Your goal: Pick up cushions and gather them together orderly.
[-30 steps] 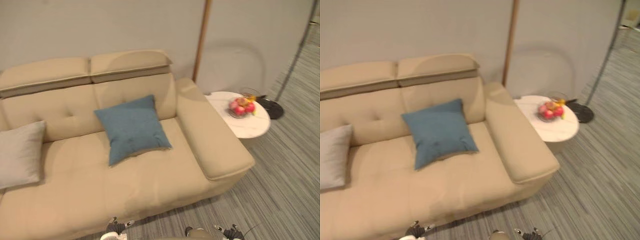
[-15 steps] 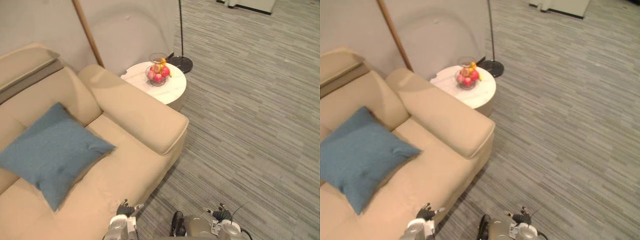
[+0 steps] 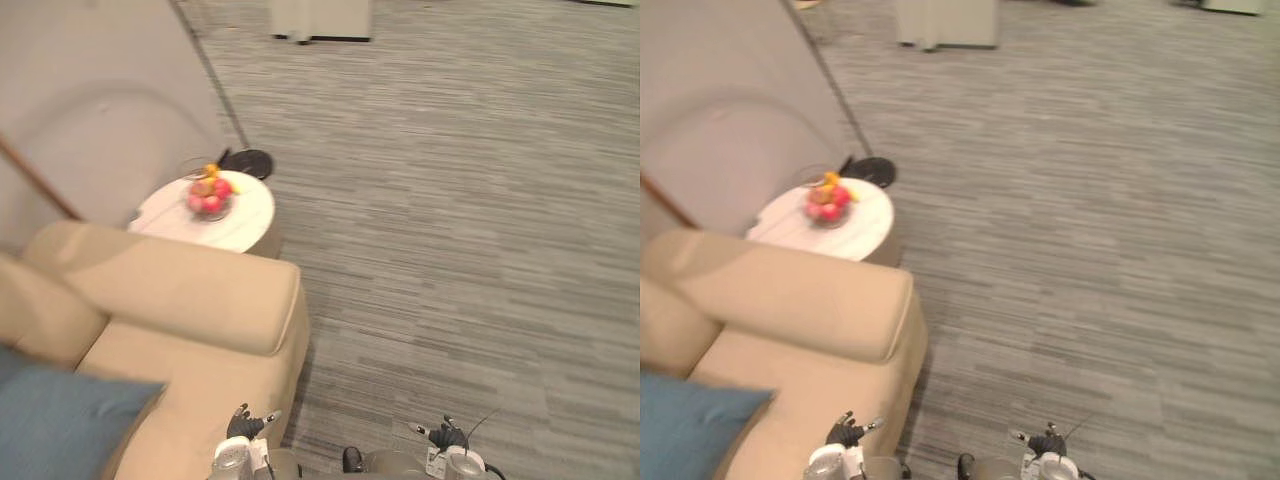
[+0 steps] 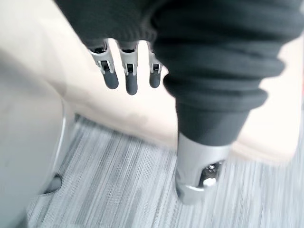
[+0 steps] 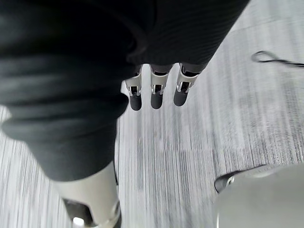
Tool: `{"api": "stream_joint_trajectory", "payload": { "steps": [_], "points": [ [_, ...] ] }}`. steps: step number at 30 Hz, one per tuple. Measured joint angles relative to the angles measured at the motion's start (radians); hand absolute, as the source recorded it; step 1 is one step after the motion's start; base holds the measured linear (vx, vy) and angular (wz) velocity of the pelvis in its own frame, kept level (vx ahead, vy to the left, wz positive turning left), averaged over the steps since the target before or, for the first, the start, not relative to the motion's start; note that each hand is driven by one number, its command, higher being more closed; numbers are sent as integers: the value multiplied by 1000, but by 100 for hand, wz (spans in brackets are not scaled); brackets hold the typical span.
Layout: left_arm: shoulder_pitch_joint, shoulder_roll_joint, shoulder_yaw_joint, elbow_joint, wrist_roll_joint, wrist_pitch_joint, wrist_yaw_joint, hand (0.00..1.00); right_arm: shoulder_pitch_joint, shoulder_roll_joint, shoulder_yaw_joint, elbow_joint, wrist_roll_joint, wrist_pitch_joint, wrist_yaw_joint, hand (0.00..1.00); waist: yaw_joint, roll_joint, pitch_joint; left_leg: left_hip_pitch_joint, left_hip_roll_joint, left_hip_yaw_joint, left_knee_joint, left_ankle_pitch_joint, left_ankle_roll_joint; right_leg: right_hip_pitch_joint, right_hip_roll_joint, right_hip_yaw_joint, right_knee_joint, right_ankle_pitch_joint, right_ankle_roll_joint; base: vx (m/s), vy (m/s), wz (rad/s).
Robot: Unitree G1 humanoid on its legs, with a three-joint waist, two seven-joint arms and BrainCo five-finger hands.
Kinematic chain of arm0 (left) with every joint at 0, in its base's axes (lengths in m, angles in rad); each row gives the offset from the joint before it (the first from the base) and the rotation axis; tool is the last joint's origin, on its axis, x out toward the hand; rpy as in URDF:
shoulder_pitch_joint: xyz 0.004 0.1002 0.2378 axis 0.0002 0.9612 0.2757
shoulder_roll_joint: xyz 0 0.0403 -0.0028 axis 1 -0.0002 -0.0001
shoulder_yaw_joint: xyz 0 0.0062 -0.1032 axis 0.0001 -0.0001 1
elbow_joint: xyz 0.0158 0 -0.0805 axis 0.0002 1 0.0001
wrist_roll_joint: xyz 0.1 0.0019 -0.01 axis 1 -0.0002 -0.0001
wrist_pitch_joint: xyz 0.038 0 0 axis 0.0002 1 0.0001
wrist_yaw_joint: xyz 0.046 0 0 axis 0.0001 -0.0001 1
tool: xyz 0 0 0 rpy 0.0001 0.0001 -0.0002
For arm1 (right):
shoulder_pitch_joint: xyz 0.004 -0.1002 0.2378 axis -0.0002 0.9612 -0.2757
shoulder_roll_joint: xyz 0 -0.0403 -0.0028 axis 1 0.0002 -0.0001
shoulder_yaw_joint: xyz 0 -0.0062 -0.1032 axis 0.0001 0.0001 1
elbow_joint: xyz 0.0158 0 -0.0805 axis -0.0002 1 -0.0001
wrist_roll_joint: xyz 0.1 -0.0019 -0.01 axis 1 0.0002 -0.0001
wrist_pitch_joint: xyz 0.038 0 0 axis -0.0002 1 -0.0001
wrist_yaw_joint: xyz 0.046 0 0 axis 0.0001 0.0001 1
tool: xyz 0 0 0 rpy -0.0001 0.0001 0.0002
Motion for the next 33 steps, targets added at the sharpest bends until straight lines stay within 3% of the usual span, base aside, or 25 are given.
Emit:
{"api": "stream_joint_trajectory", "payload": {
  "steps": [2, 4, 5, 6, 7, 8, 10, 11, 12, 13, 14, 17, 18, 19, 20, 21, 23, 24, 26, 27, 28, 29, 31, 32, 33],
  "points": [
    [-3, 1, 1, 6, 0, 0, 0, 0, -5, 4, 3, -7, 0, 0, 0, 0, 11, -5, -3, 28, 10, 104, -29, -2, 4, -32, -17, -15, 26, -10, 16, 111, 130, -129],
    [-2, 6, 5, 8, 0, 3, 1, 0, -22, 9, 8, -8, 0, -1, 1, 0, 16, -2, -2, 64, 17, 207, -37, -1, 4, -63, -99, -186, 50, -21, 39, 105, 72, -159],
    [2, 13, 3, 9, 0, 7, 1, 0, -37, 13, 12, -8, 0, 0, 1, 0, 18, 2, 1, 87, 30, 265, -29, -1, 5, -63, -169, -353, 54, -23, 40, 118, -18, -127],
    [6, 19, -3, 10, 0, 8, 1, 0, -39, 14, 16, -8, 0, -1, 1, 0, 17, 4, 1, 98, 35, 285, -26, -1, 5, -62, -204, -440, 56, -22, 38, 131, -47, -131],
    [12, 29, -9, 16, -1, 8, 0, 0, -40, 18, 16, -7, -1, -1, 1, 0, 18, 3, 0, 119, 40, 321, -25, -1, 5, -54, -254, -566, 51, -17, 21, 210, -127, -141],
    [11, 45, -15, 39, -1, 12, 1, 0, -42, 9, 13, -3, -1, -6, 1, 0, 11, 12, 3, 162, 44, 343, -24, 2, 6, -36, -240, -626, 54, 7, -42, 192, -113, -133],
    [4, 47, -37, 59, -1, 15, -5, 0, -56, -10, 14, 29, -1, -10, 0, 0, 14, 27, 5, 131, 56, 333, 66, 16, 24, -28, -232, -601, 42, 17, -61, 157, -87, -91],
    [6, 48, -44, 58, -1, 14, -6, 0, -71, -19, 14, 46, -1, -9, -1, 0, 14, 24, 5, 124, 53, 324, 60, -8, -3, -25, -236, -585, 35, 17, -62, 63, -72, -66],
    [5, 50, -68, 58, -1, 11, -6, 0, -66, -49, 13, 83, -1, -8, -3, 0, 6, 31, 0, 140, 30, 301, -61, 13, -8, -18, -232, -565, 12, 18, -63, 8, -56, -51],
    [3, 48, -81, 58, 0, 11, -7, 0, -67, -68, 12, 92, -1, -7, -4, 0, 2, 54, -2, 135, 35, 299, -118, 74, -11, -14, -213, -556, -3, 17, -61, 27, -61, -72],
    [6, 52, -86, 62, 0, 12, -7, 0, -66, -81, 14, 97, -1, -5, -5, 0, 6, 64, -8, 138, 46, 301, -87, 74, -17, -7, -199, -528, -26, 7, -45, 51, -55, -57],
    [4, 67, -86, 66, 1, 24, -5, 0, -56, -58, 2, 113, 5, -6, -6, 0, -4, 45, 17, 48, 129, 295, 225, 82, -3, 58, -159, -501, -96, -10, -33, 33, -92, -46],
    [14, 66, -61, 34, -3, 23, -6, 0, -46, -51, 3, 105, 4, -9, -10, 0, 5, 45, 29, -29, 179, 243, 434, 111, 69, 110, -116, -459, -123, -8, -53, 83, -63, -83],
    [19, 58, -63, 21, -2, 19, -4, 0, -46, -53, 0, 103, 2, -9, -11, 0, 26, 44, 31, -77, 145, 157, 512, 62, 47, 138, -99, -408, -123, -18, -76, 129, -21, -92],
    [20, 55, -62, 14, -2, 19, -4, 0, -46, -54, -2, 104, 2, -8, -11, 0, 30, 45, 32, -91, 126, 139, 514, 47, 42, 141, -96, -393, -123, -21, -74, 156, 55, -120],
    [20, 53, -63, 2, -3, 15, -4, 0, -54, -55, -7, 111, 1, -7, -11, 0, 38, 43, 35, -139, 65, 102, 484, 7, 48, 144, -94, -341, -124, -22, -89, 171, 81, -124],
    [20, 36, -60, -18, -3, 10, -2, 0, -60, -54, -7, 110, 2, -1, -13, 0, 50, 48, 44, -190, -13, 62, 373, -7, 63, 149, -87, -258, -128, -21, -96, 160, 102, -139],
    [23, 26, -52, -30, -5, 5, 1, 0, -55, -54, -8, 108, 1, 1, -16, 0, 64, 57, 45, -212, -57, 8, 235, 4, 49, 144, -82, -205, -128, -24, -94, 165, 153, -149],
    [28, 18, -36, -34, -16, 1, 2, 0, -50, -55, -8, 97, 2, 2, -18, 0, 67, 65, 46, -220, -75, -62, 55, 33, 19, 152, -68, -153, -128, -38, -76, 231, 186, -145],
    [31, 18, -24, -34, -22, 1, 1, 0, -37, -48, -7, 80, 2, 3, -20, 0, 73, 63, 36, -214, -73, -68, 38, 99, 19, 158, -61, -115, -125, -54, -61, 360, 225, -116],
    [36, 24, -21, -35, -22, 1, 1, 0, -27, -38, -7, 67, 2, 0, -20, 0, 72, 55, 21, -210, -85, -64, 40, 111, 36, 163, -67, -83, -125, -68, -45, 398, 232, -106],
    [39, 34, -20, -34, -22, 2, 1, 0, -17, -34, -7, 66, 2, 1, -19, 0, 72, 32, 7, -207, -101, -49, 42, 88, 59, 165, -83, -64, -111, -90, -28, 448, 223, -71],
    [44, 47, -16, -37, -24, 3, 1, 0, 5, -15, -9, 62, 1, 1, -19, 0, 84, -11, -14, -180, -124, 5, 30, 57, 69, 113, -125, -56, 5, -135, 30, 401, 158, -52],
    [41, 50, -3, -41, -31, 5, 4, 0, 18, -6, -8, 37, 1, 2, -17, 0, 88, -31, -14, -140, -141, 42, 24, 31, 71, 57, -151, -50, 175, -164, 108, 400, 122, -67],
    [40, 52, -3, -39, -38, 9, 7, 0, 24, -5, -8, 26, 1, 0, -15, 0, 88, -36, -7, -87, -144, 69, 26, 10, 84, -7, -167, -63, 371, -146, 205, 399, 111, -64]
  ]
}}
